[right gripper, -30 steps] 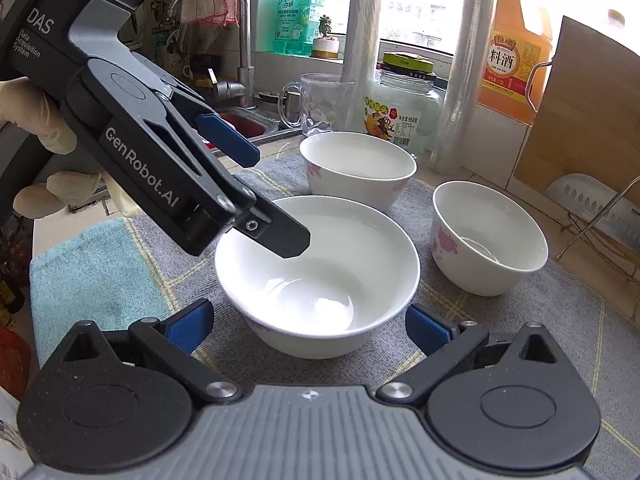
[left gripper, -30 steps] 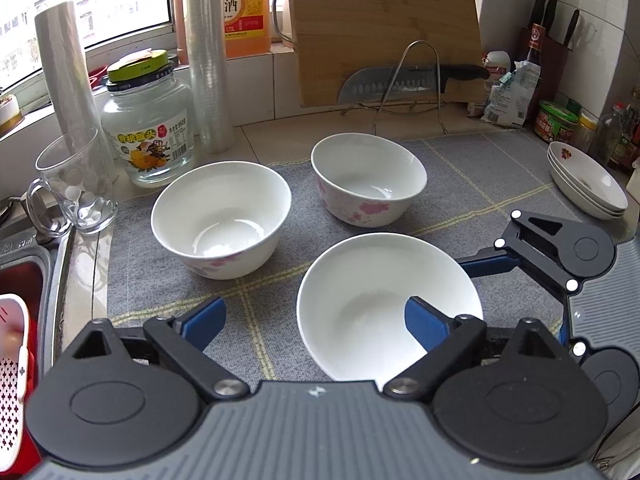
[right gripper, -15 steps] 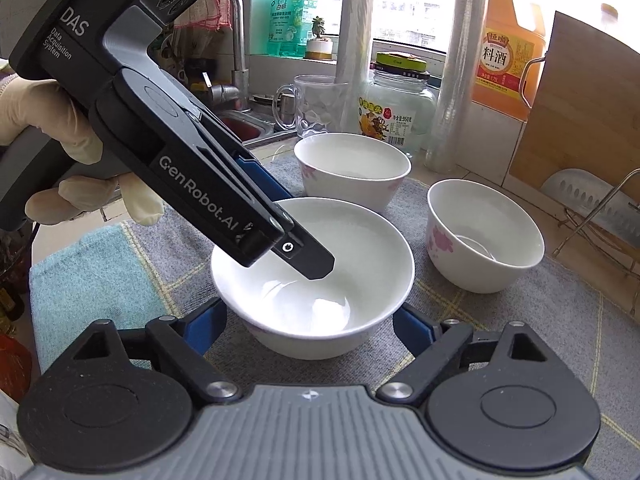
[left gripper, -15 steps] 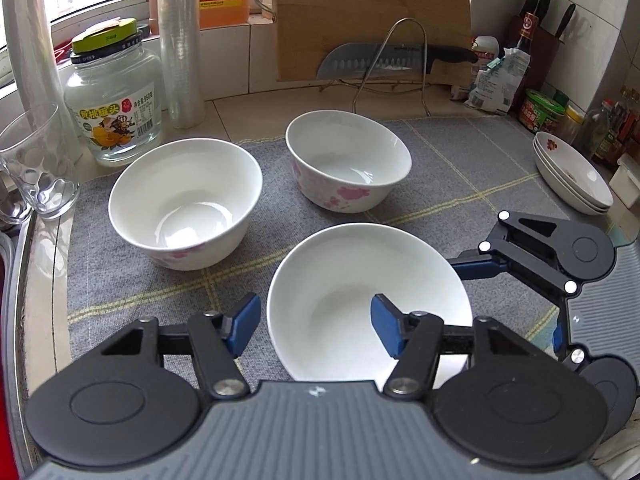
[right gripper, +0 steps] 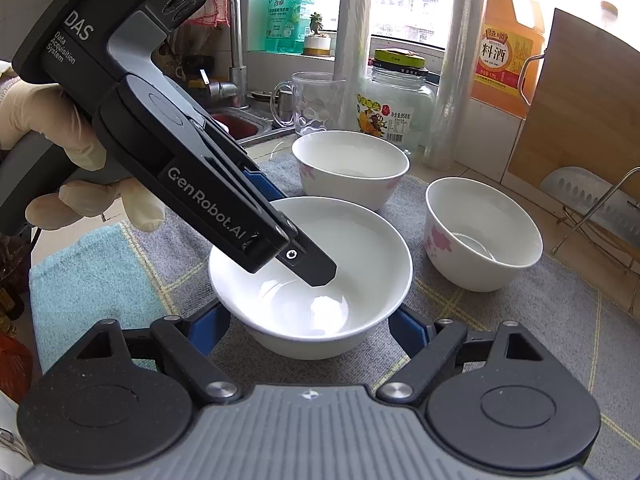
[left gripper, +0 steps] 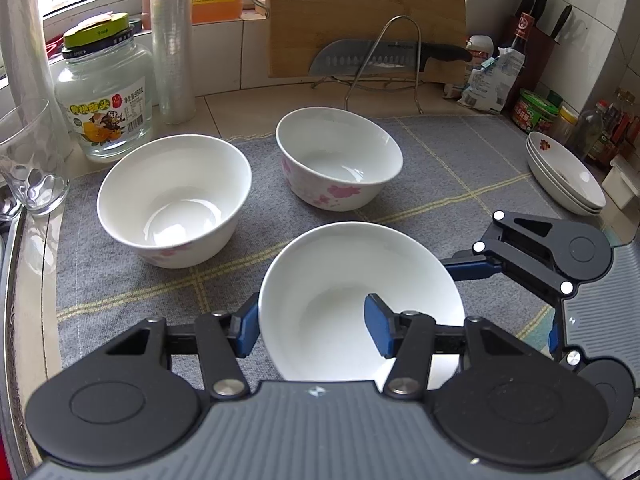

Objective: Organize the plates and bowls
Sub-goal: 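Close the left gripper on the rim of the plain white bowl, then lift the white bowl with the left gripper and carry it toward another bowl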

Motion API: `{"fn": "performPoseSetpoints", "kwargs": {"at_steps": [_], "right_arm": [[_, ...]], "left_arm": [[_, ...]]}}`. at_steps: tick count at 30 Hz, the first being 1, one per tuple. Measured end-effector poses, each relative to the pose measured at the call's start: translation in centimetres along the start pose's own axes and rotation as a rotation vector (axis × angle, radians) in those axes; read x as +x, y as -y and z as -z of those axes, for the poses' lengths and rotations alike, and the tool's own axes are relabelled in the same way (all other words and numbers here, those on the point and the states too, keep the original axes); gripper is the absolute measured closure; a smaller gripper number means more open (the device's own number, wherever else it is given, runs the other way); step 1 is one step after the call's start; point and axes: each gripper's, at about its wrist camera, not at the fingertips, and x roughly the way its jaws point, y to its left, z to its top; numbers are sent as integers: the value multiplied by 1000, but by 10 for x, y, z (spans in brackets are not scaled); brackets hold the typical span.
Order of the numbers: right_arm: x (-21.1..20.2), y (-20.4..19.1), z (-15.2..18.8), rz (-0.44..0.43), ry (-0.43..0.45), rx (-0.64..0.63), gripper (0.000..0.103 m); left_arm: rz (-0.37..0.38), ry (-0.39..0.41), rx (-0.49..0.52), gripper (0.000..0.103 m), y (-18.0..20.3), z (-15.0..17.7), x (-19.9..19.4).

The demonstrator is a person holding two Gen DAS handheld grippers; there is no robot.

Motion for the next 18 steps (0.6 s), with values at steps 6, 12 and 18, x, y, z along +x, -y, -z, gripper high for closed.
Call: {"fn": "performPoseSetpoints", "kwargs": {"at_steps": [6,12,18], "right_arm": [[-11,0,1,6,-10,8,14],[-29,3,6,37,-17,19,14],[-48,14,17,89,-27,49,14]], "left_arm": [[20,6,17,50,10,-1,-5],[61,16,48,50,28,-6,-5],[107,20,93,50,53,-13,3]]}}
